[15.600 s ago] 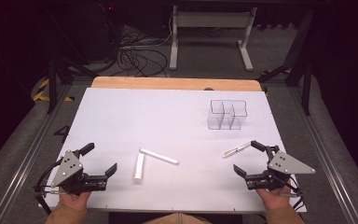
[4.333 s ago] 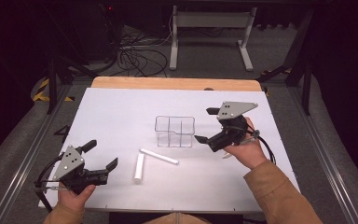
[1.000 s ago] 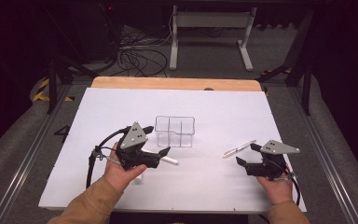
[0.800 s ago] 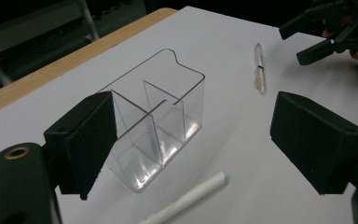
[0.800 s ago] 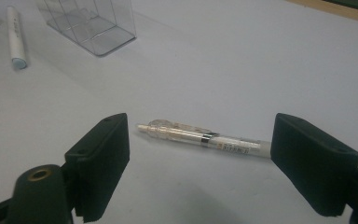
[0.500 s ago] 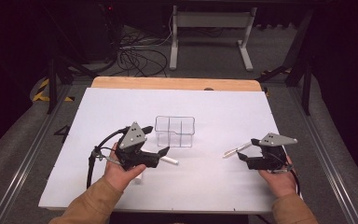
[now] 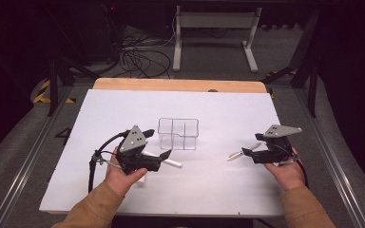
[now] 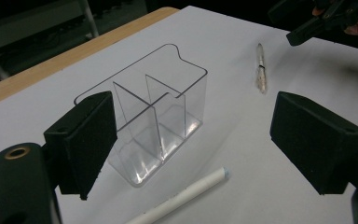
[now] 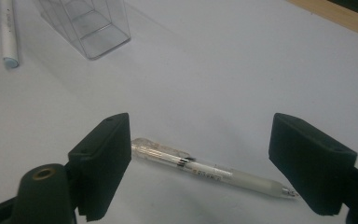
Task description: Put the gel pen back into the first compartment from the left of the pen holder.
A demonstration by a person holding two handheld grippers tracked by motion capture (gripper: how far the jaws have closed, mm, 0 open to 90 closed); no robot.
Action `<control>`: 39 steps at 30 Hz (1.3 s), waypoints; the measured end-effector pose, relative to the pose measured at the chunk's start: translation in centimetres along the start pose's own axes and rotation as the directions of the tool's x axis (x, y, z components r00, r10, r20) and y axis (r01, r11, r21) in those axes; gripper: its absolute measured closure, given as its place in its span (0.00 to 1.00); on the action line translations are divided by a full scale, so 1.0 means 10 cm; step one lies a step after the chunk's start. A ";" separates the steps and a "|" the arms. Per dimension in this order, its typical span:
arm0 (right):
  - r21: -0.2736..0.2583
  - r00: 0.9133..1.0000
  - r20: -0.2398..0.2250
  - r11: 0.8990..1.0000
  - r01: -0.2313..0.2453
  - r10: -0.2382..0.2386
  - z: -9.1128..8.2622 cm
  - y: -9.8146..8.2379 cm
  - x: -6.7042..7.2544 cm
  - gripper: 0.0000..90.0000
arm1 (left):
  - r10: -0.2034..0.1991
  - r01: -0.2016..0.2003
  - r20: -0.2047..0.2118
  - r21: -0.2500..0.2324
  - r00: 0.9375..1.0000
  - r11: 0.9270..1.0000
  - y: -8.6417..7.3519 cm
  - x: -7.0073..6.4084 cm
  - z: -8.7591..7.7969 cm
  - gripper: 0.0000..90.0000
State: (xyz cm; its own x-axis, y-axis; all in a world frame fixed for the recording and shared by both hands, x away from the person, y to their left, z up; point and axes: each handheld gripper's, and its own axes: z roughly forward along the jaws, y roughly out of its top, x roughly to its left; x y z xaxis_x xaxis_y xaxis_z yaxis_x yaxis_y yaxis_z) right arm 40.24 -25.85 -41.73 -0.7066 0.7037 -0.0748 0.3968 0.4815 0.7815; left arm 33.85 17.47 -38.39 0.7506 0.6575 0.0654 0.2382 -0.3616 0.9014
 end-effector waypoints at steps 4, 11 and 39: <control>-0.001 1.000 -0.013 1.000 0.010 -0.010 -0.01 0.01 0.00 0.21 | 0.001 -0.001 -0.002 -0.002 1.000 1.000 -0.01 0.00 -0.03 0.17; 0.025 0.994 -0.065 0.996 0.088 -0.086 -0.01 0.12 0.00 0.17 | -0.014 0.014 -0.013 -0.012 1.000 1.000 -0.09 0.03 -0.13 0.17; 0.079 0.949 -0.213 0.964 0.253 -0.232 0.03 0.28 0.03 0.20 | -0.075 0.073 -0.076 -0.031 0.994 0.997 -0.37 0.16 -0.43 0.17</control>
State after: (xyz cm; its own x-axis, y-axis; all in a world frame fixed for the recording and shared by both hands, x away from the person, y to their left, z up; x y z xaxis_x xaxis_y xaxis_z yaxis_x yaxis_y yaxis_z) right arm 41.39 -24.13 -39.75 -0.8875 0.4450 -0.1199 0.2501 0.6834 0.6859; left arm 31.50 22.75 -39.77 0.6813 0.7313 0.0302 0.2732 -0.2924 0.9164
